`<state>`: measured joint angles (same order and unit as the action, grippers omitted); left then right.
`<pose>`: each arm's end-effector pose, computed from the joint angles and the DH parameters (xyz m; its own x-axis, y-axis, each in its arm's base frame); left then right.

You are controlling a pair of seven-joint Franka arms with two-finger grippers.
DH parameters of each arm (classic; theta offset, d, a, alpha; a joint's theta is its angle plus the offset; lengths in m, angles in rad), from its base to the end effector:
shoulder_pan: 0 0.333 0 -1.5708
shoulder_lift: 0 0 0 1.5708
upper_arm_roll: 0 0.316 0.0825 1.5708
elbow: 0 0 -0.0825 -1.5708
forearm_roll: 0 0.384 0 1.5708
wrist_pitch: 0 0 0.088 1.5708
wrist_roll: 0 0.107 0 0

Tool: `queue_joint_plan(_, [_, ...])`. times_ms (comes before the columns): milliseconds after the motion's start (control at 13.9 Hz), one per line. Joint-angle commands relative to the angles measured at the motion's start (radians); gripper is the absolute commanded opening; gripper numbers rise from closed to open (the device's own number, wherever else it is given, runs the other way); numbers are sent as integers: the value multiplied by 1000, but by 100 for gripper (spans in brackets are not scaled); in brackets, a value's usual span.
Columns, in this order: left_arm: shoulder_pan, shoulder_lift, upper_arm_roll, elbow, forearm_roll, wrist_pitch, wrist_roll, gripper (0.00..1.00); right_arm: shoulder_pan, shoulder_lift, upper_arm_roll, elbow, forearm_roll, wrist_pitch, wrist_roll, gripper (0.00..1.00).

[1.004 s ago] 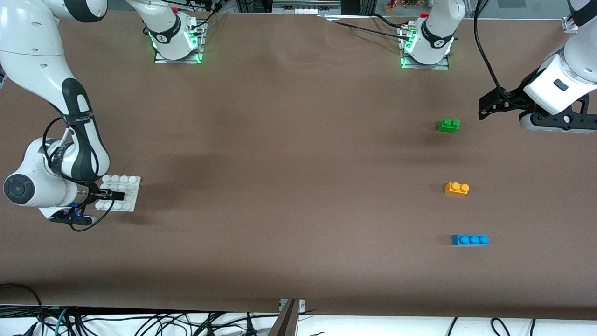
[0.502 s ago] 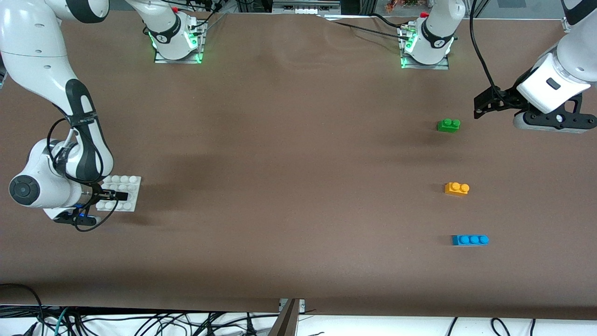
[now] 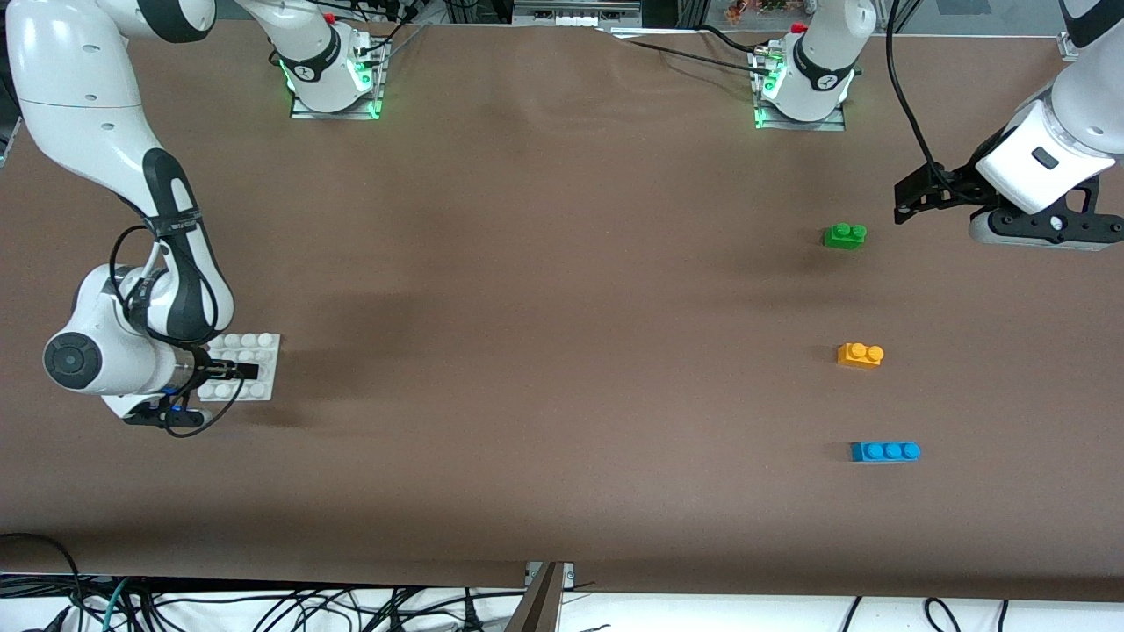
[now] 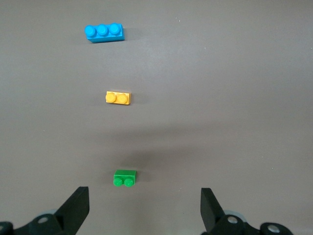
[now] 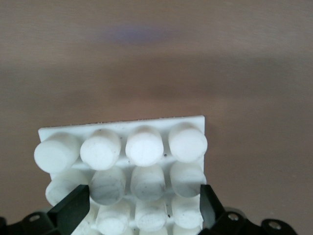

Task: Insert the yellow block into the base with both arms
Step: 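Slide the white base plate with the right gripper toward the table middle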

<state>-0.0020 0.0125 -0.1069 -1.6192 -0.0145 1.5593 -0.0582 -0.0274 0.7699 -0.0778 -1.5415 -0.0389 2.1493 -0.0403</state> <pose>0.5513 -0.0615 0.5939 0.9960 -0.0506 -0.0731 -0.0499 -0.9987 0.0116 0.6849 -0.0668 0.1858 0.9860 -0.0295 -0.1643 -0.0171 -0.9969 0.0762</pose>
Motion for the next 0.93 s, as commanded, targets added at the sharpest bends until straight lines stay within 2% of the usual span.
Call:
queue_joint_plan(0, [-1,14,-2,32,19,-22,-11,100,29,31,38,-6,5,43,13,100])
queue_joint_plan(430, [0,14,-2,32,19,-22,-11,100,145,35,47,-3,88,66,22,100])
queue_joint_plan(861, [0,14,-4,32,19,-22,-11,100,268,55,47,-2,93,107,250,100])
